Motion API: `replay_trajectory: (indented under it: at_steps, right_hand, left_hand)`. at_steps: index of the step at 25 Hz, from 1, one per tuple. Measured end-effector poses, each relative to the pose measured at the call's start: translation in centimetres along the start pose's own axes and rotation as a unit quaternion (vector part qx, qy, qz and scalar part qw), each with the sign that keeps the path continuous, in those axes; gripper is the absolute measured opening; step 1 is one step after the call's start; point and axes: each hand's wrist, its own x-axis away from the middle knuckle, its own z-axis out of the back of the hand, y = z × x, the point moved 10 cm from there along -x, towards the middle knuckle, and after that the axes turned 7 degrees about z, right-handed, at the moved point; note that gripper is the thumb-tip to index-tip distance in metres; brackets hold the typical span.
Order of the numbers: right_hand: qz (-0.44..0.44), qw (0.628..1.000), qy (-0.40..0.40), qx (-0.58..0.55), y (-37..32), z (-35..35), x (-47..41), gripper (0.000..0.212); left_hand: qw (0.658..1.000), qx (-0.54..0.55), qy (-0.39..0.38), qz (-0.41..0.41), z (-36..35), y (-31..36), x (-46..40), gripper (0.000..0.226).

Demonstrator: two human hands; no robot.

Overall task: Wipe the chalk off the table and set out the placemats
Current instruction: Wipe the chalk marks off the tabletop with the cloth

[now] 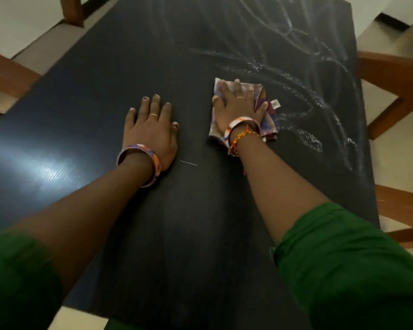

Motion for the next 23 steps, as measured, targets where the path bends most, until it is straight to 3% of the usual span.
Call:
replay_trajectory:
  at_steps: [4, 7, 13, 16, 20, 23]
  right_hand:
    - [0.107, 0.994, -0.004, 0.023, -2.9, -1.9, 11.0, 0.051]
    - [0.124, 0.99, -0.02, 0.061, -3.5, -2.8, 16.9, 0.06]
    - [0.063, 0.998, -0.002, 0.013, -3.6, -1.0, 1.1, 0.049]
    - [0.047, 0.999, -0.013, 0.012, -3.5, -1.0, -1.8, 0.05]
    - [0.072, 0.997, 0.006, 0.013, -1.0, -1.2, 8.1, 0.053]
    - [0.043, 0.998, -0.004, 0.054, 1.3, -1.6, 18.4, 0.06]
  left_hand:
    - [1.0, 0.021, -0.004, 0.008, 0.3, 0.1, -0.1, 0.05]
    - [1.0, 0.023, -0.013, 0.009, 0.2, 0.1, 0.0, 0.049]
    - [1.0, 0.029, -0.005, 0.009, 0.1, -0.2, -0.1, 0.049]
    - [0.999, 0.032, -0.001, 0.01, 0.2, -0.3, -0.3, 0.049]
    - [0.999, 0.039, -0.002, 0.009, 0.3, -0.2, -0.2, 0.049]
    - [0.999, 0.035, -0.007, 0.006, 0.2, -0.1, -0.2, 0.049]
